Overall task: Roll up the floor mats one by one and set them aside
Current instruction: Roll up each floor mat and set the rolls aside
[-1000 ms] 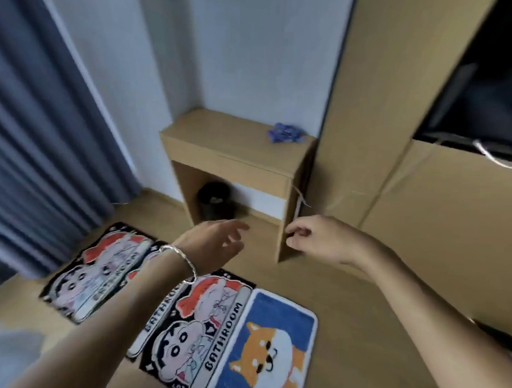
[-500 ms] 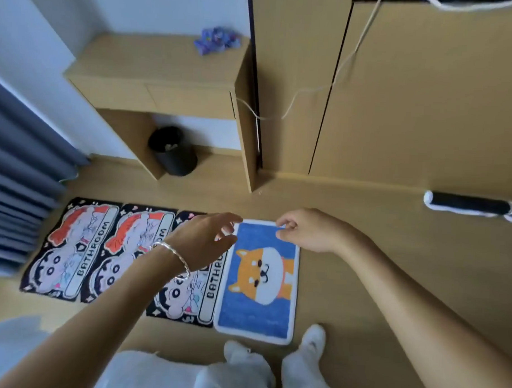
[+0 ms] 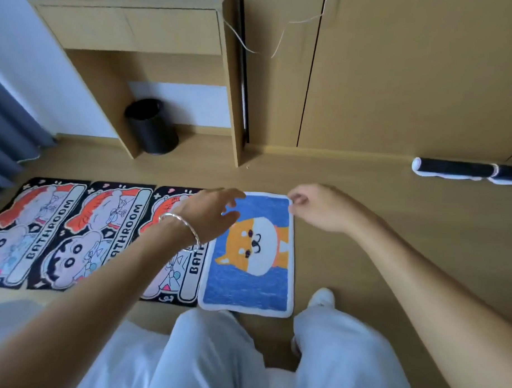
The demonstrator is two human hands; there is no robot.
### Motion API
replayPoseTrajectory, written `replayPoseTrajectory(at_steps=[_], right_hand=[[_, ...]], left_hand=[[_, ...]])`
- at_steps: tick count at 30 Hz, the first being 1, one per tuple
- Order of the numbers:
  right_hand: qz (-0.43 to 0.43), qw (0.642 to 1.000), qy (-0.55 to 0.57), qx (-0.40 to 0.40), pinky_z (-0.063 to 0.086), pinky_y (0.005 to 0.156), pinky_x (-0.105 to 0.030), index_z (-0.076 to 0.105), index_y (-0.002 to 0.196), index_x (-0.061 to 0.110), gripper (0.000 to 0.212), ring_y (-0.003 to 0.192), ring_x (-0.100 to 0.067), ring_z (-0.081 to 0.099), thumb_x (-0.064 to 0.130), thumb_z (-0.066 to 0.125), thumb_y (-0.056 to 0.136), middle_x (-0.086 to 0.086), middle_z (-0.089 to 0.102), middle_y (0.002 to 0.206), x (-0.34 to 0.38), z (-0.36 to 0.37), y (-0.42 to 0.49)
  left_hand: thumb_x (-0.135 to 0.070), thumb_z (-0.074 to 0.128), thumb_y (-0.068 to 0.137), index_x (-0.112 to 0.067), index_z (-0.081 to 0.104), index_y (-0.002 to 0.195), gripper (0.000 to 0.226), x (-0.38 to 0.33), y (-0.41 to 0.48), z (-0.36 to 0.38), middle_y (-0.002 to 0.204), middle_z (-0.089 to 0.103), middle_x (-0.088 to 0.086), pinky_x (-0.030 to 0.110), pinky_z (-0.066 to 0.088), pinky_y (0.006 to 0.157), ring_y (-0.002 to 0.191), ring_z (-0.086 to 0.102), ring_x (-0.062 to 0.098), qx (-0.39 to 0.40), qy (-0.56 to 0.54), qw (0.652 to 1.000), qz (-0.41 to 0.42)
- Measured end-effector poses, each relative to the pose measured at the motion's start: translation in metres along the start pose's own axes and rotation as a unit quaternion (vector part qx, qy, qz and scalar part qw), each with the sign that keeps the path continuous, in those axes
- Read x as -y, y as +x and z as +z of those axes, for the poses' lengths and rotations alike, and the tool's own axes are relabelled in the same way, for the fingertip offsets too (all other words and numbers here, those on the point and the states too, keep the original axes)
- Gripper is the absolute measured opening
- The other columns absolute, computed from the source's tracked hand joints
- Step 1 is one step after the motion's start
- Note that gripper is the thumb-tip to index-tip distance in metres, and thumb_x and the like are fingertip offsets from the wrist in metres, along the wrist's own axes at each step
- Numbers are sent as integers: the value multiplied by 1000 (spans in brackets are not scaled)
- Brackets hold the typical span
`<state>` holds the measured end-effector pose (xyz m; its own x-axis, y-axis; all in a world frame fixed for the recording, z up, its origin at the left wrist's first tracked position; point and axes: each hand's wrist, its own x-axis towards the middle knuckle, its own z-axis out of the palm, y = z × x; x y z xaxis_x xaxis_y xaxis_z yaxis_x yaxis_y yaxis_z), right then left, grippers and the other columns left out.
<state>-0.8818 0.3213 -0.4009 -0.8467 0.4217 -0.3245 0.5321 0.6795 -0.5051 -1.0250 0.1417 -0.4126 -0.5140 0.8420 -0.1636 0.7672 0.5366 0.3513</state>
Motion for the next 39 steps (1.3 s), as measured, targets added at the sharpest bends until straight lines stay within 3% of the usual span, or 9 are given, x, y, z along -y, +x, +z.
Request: replayPoseTrajectory(at_steps=[5,10,18,28,35,39], right_hand=[[-9,999,-26,26,43,91,-27,55,129,24,37,111,-13,55,31,51,94,6,58,125,25,27,-64],[-9,999,-5,-47,41,81,-25,58,125,25,33,106,-12,56,32,49,94,8,60,121,29,13,-73],[39,998,14,41,38,81,-22,57,128,22,35,111,-11,56,32,51,94,5,58,127,-17,64,-60],[88,988,63,111,45,85,-26,61,120,23,29,103,-11,57,33,50,94,4,59,123,-89,110,49],[113,977,50,175,42,91,-25,55,129,20,35,115,-14,54,26,47,96,2,55,133,-155,174,165],[124,965,23,230,42,91,-26,52,132,20,36,116,-16,53,25,47,96,1,52,135,-195,232,223]], left_hand=[[-30,51,92,-31,49,129,37,2,-74,4,117,61,-9,31,49,87,97,60,11,10,4,1000,-6],[-27,50,93,-31,51,127,34,8,-82,-6,116,62,-9,31,51,86,97,61,10,-57,-14,998,-26],[-26,51,92,-29,54,126,34,26,-76,48,117,62,-7,34,51,87,96,62,11,14,-9,999,-50],[-25,53,91,-28,55,126,35,64,31,117,117,61,-4,35,49,91,98,60,14,91,-36,991,-93],[-26,50,93,-29,50,130,37,117,131,216,122,58,-3,34,46,94,109,56,17,169,-1,978,-126],[-32,49,93,-31,41,136,44,163,166,286,135,49,-4,36,44,98,120,51,18,231,40,961,-148]])
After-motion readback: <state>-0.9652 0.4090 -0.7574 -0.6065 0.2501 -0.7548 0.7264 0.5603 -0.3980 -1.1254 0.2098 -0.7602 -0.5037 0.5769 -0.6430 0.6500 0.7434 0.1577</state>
